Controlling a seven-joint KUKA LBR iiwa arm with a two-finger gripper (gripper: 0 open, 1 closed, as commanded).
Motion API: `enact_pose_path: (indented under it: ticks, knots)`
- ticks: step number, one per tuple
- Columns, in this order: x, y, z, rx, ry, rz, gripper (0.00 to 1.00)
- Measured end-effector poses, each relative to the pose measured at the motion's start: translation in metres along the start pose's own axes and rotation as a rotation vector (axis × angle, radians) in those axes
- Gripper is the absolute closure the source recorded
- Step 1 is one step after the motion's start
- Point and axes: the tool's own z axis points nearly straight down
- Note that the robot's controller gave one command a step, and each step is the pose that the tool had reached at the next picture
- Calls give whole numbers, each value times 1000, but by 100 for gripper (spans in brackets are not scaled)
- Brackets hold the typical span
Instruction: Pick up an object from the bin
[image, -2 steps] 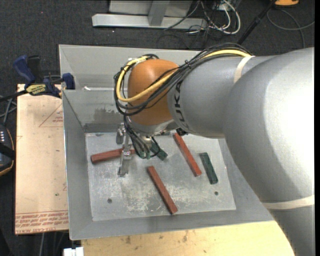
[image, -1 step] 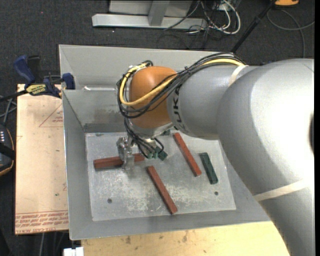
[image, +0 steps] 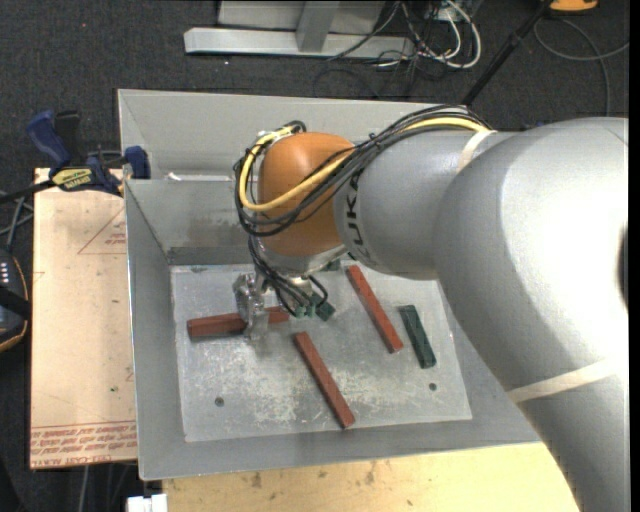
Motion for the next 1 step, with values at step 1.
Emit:
enact_pose_path:
  ticks: [1]
  knots:
    - [15, 11, -185, 0, -9, 0, 100]
